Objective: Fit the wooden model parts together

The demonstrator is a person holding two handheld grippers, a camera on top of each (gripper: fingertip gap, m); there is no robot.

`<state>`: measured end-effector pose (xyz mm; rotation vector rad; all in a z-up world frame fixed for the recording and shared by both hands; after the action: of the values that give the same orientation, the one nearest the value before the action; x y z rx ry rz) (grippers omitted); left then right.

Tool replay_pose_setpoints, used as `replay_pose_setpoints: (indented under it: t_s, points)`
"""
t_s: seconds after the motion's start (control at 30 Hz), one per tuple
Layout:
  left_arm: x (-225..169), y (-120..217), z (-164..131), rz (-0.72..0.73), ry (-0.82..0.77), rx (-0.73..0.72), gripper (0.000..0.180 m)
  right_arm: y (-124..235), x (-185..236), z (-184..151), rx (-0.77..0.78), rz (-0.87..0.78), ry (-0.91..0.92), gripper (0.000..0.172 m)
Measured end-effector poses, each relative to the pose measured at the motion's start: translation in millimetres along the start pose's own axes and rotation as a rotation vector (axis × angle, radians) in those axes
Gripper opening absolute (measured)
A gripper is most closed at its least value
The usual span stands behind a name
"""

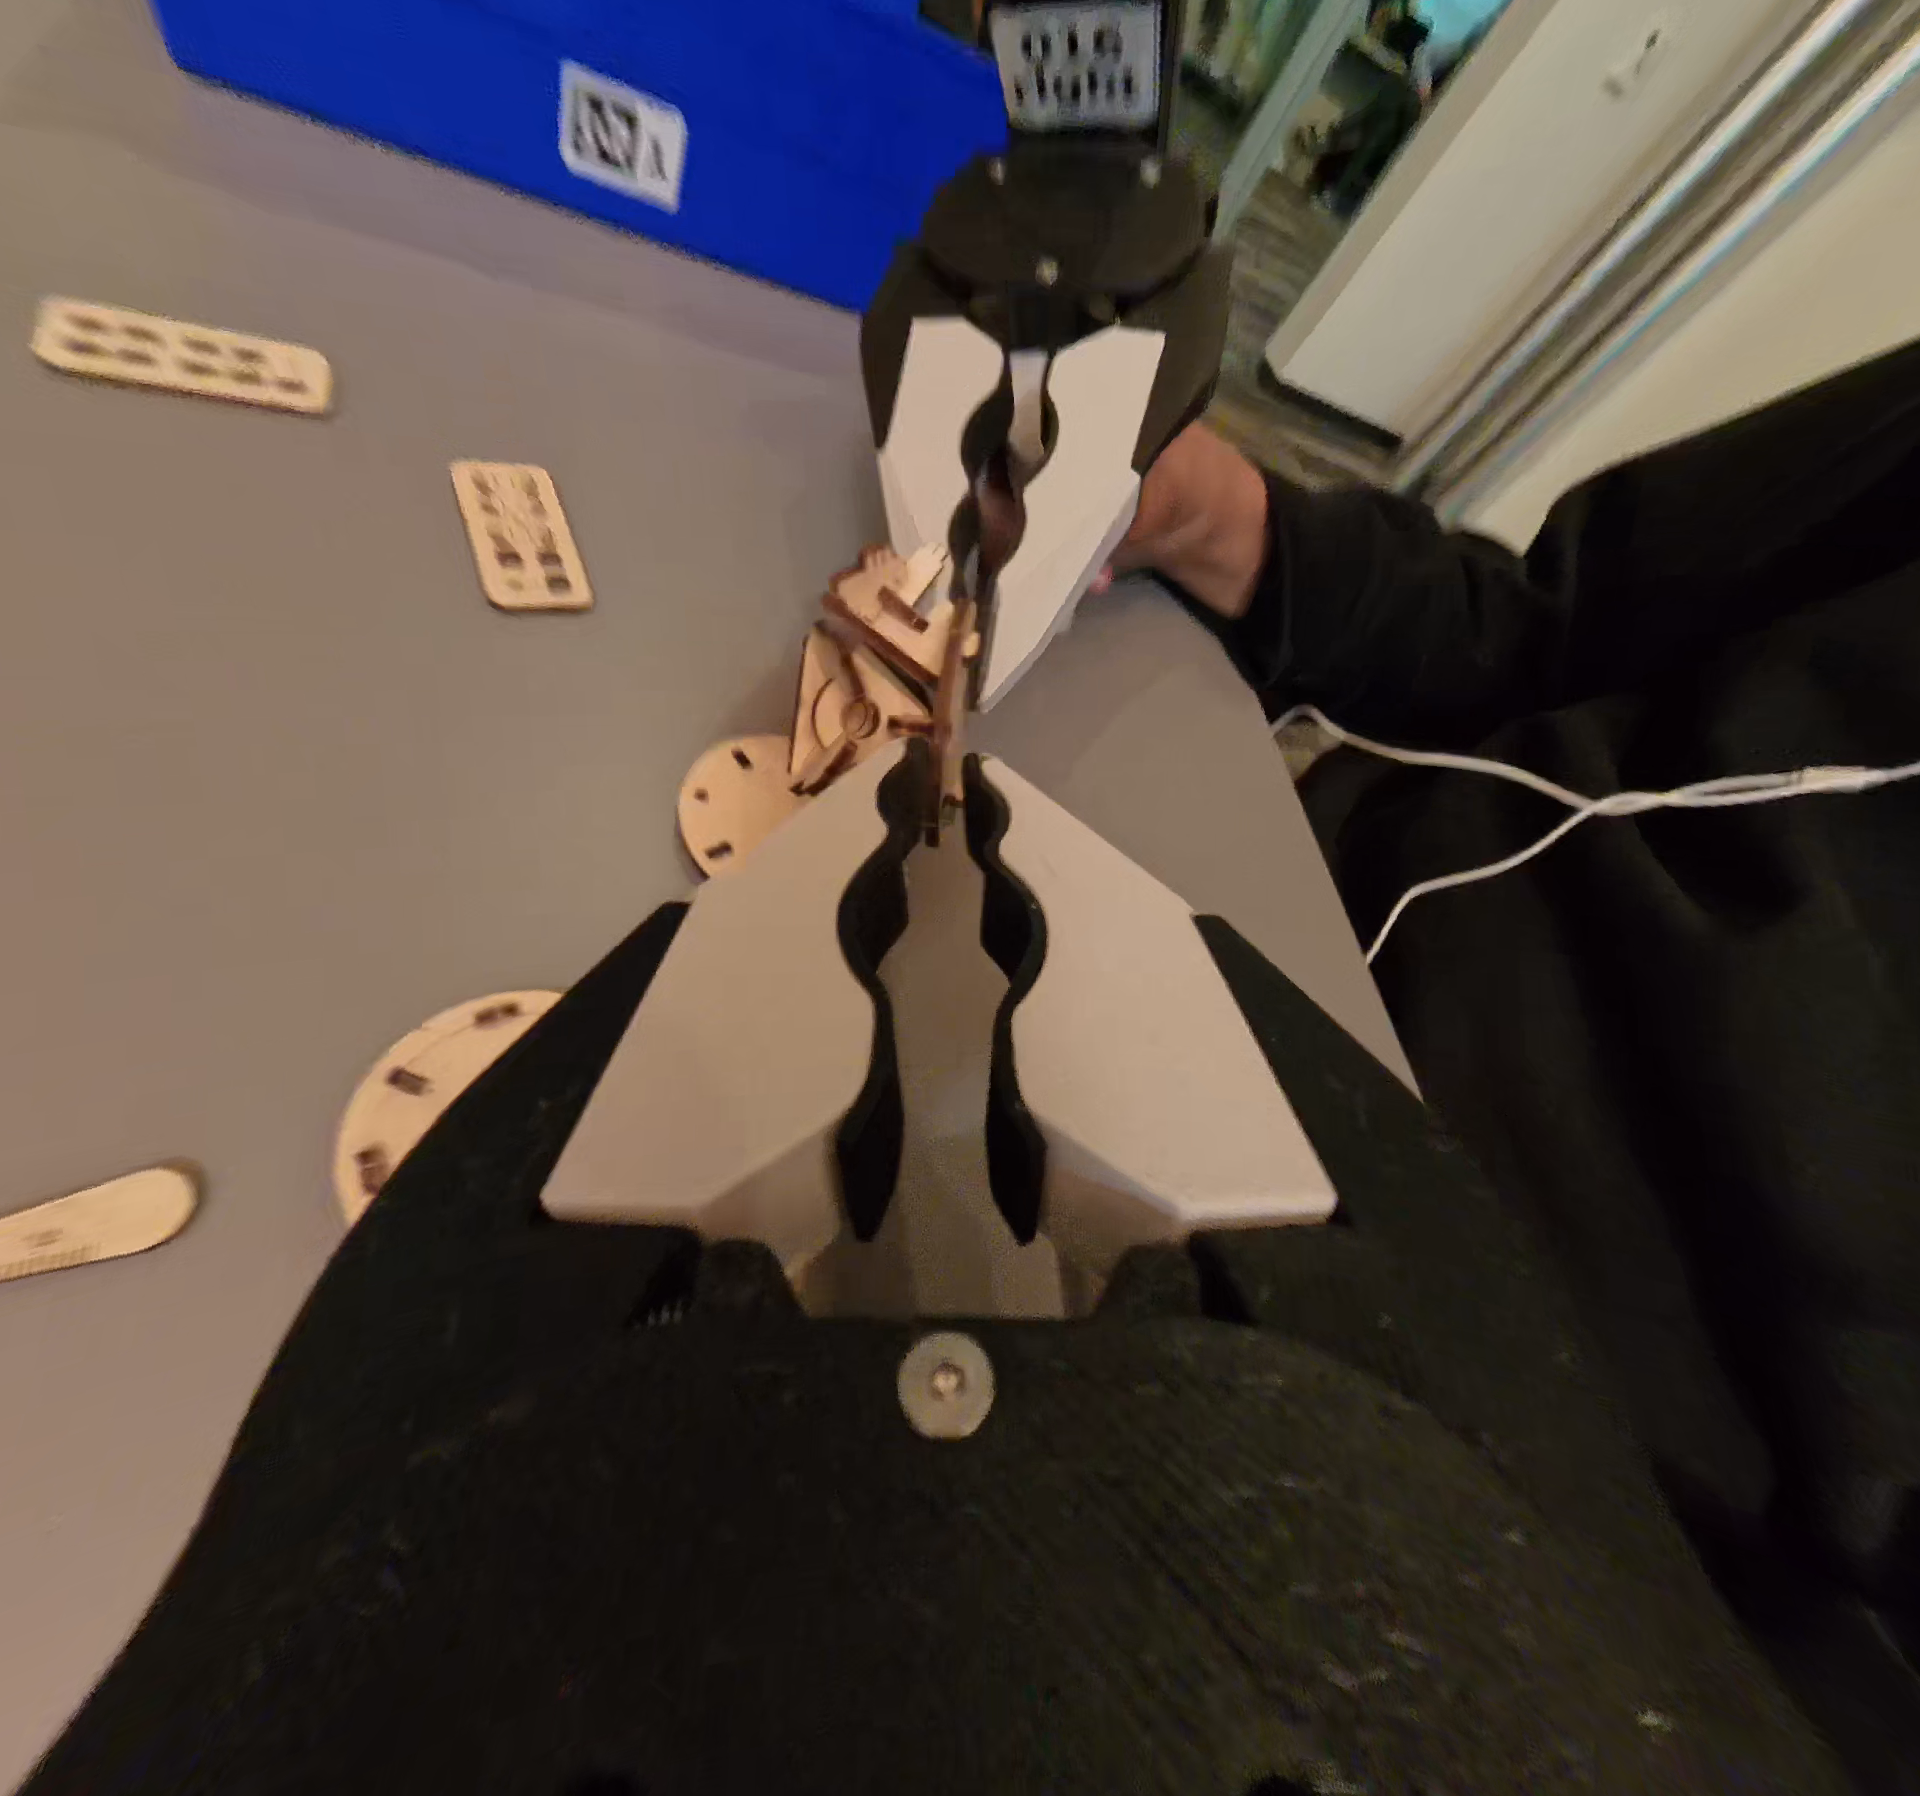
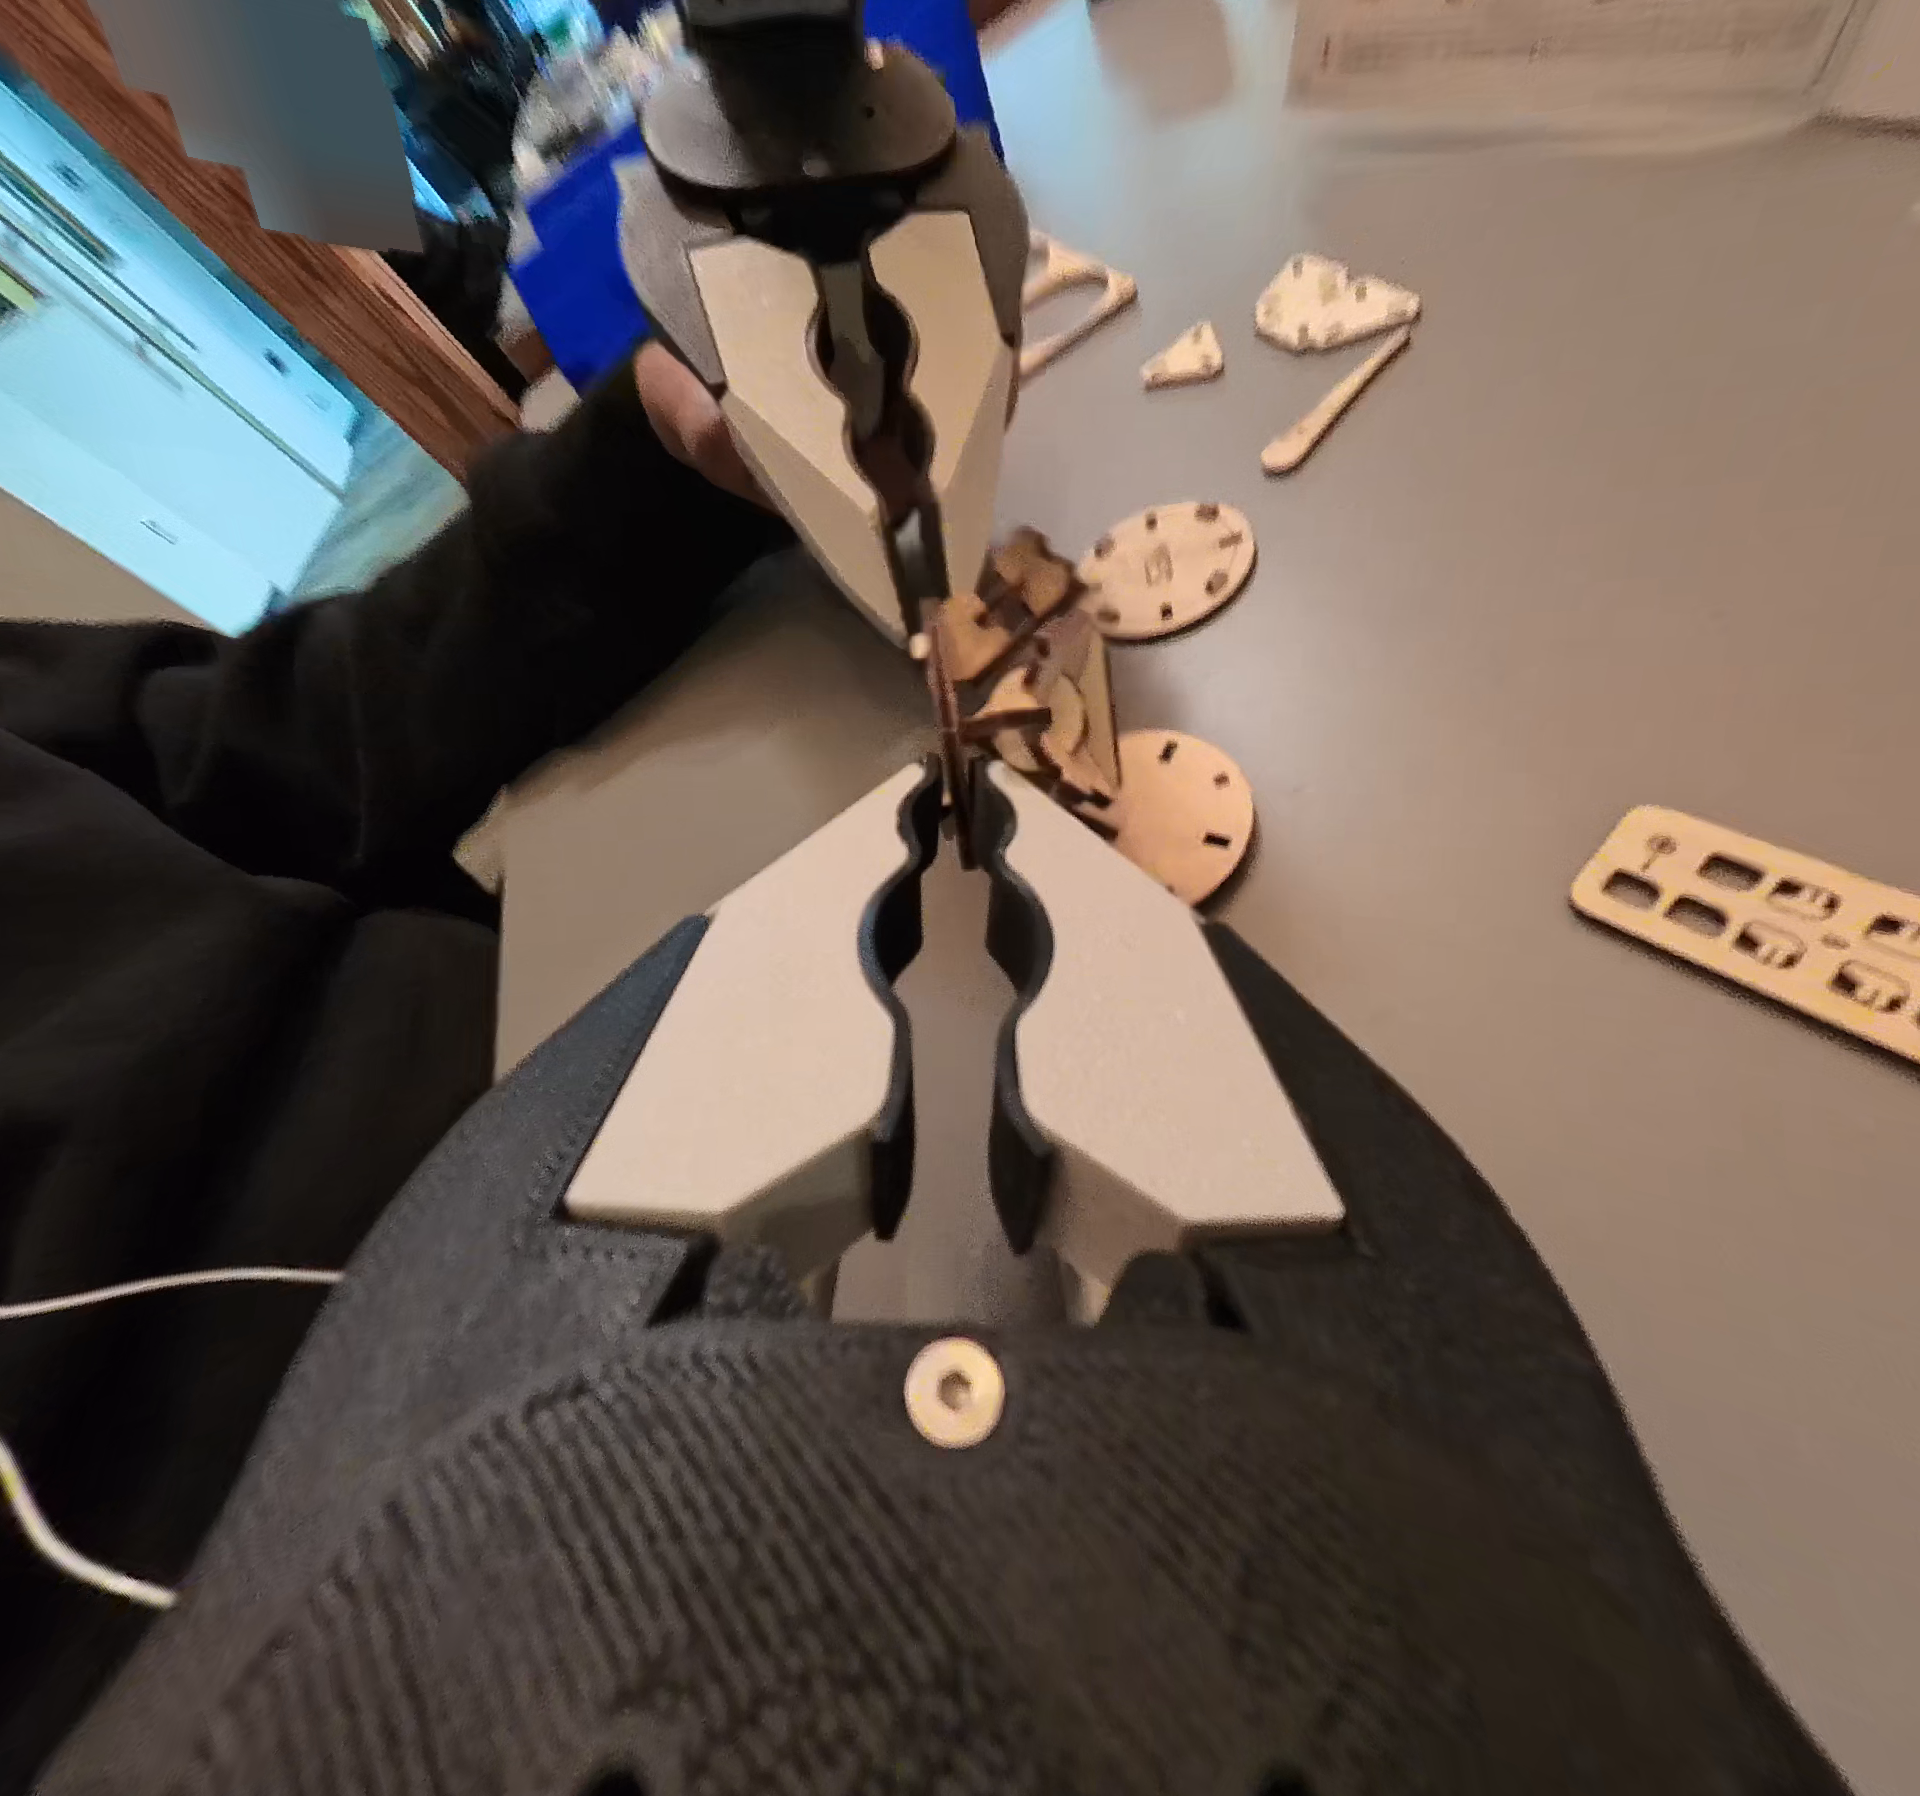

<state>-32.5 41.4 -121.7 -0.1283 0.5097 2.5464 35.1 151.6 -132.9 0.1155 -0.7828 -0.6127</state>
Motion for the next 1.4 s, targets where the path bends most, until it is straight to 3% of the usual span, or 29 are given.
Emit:
replay_pose_setpoints:
  t_s: [0.13,0.27,0.5,0.63,0.87,1.4]
  points:
    - [9.9,39.5,21.7,0.161,-0.026,-0.19,0.016,16.3,-3.9,12.0,-0.131,-0.001,-0.027,0.003]
    - [20.2,68.4,28.4,0.344,-0.049,-0.27,0.017,23.9,-10.9,17.8,-0.209,-0.03,-0.073,0.002]
    - [27.3,60.4,24.3,0.45,-0.074,-0.186,0.016,20.6,-17.7,16.4,-0.21,0.07,-0.243,0.002]
    - [26.4,49.5,20.1,0.454,-0.101,-0.106,0.016,17.8,-27.4,11.9,-0.169,-0.037,-0.252,0.003]
    - [27.8,37.5,12.5,0.436,-0.096,-0.033,0.015,21.0,-37.9,10.7,-0.189,-0.036,-0.361,0.009]
    - [30.2,45.1,16.7,0.512,-0.127,-0.061,0.012,26.2,-47.4,8.8,-0.198,-0.106,-0.401,0.013]
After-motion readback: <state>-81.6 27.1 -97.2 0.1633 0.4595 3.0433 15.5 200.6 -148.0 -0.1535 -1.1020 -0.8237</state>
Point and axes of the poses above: each gripper's, where its closed fingertips meet, y back along the fingers, z out of its top, x = y × z across the jaws, the point moved 6 cm from there along y, back along the fingers, and after that the axes turned 14 degrees about -y, right-handed, at the moved point
